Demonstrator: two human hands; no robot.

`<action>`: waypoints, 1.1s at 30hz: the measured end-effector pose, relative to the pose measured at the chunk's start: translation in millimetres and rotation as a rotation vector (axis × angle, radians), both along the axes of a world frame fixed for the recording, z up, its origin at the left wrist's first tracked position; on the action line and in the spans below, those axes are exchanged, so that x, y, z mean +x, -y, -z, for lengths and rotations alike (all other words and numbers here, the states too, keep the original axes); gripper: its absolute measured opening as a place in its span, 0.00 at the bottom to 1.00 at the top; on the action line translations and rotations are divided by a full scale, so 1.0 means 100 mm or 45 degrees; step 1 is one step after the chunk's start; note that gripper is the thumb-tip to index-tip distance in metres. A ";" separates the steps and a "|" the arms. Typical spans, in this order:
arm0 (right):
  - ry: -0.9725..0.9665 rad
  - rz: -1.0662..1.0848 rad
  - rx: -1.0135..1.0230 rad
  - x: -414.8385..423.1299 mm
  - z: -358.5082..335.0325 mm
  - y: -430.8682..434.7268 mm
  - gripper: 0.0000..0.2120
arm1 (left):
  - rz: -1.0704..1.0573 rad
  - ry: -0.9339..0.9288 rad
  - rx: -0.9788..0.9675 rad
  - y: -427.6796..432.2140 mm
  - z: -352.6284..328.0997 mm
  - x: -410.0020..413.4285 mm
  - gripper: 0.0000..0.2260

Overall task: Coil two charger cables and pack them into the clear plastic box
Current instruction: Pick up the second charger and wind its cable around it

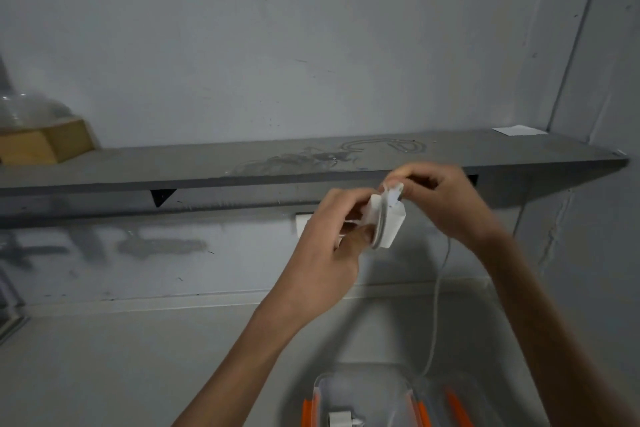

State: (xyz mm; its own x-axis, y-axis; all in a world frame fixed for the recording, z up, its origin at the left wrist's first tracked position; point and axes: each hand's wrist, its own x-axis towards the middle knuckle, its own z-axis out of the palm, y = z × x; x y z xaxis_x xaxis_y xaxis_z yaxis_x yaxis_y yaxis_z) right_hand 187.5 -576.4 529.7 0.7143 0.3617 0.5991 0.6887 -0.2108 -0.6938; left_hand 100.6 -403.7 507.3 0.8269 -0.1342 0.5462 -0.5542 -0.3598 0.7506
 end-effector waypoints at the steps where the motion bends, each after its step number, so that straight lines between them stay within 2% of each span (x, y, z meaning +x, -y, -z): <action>1: -0.065 -0.011 0.039 0.01 0.11 -0.07 0.07 | -0.015 -0.006 -0.032 -0.01 -0.01 0.03 0.12; 4: -0.287 0.064 0.152 -0.06 0.48 -0.32 0.16 | -0.027 -0.119 -0.205 -0.04 0.03 0.14 0.11; 8: -0.587 0.034 0.458 -0.31 0.92 -0.56 0.17 | -0.062 -0.357 -0.517 -0.02 0.14 0.31 0.09; 10: -0.695 -0.035 0.410 -0.49 1.09 -0.59 0.16 | -0.121 -0.400 -0.709 -0.08 0.15 0.43 0.08; 12: -0.760 -0.085 0.249 -0.66 1.19 -0.57 0.14 | -0.198 -0.386 -0.816 -0.21 0.16 0.59 0.08; 14: -0.685 -0.080 0.027 -0.79 1.23 -0.51 0.10 | -0.300 -0.395 -0.741 -0.34 0.19 0.71 0.08; 17: -0.303 0.069 -0.315 -0.85 1.00 -0.31 0.06 | -0.374 -0.464 -0.474 -0.42 0.35 0.76 0.08; 20: 0.114 0.259 -0.452 -0.78 0.54 -0.11 0.09 | -0.303 -0.455 -0.252 -0.31 0.53 0.66 0.08; 23: 0.478 0.472 -0.450 -0.59 0.12 0.02 0.13 | -0.123 -0.364 -0.128 -0.12 0.55 0.45 0.10; 26: 0.493 0.497 -0.360 -0.37 -0.14 0.11 0.06 | 0.028 -0.166 -0.010 -0.02 0.44 0.20 0.12; 29: 0.204 0.235 -0.178 -0.14 -0.16 0.15 0.01 | 0.100 -0.030 0.015 -0.01 0.25 0.00 0.15; 33: -0.083 -0.084 -0.045 0.05 0.18 -0.02 0.05 | 0.137 -0.009 -0.037 -0.03 0.09 -0.05 0.15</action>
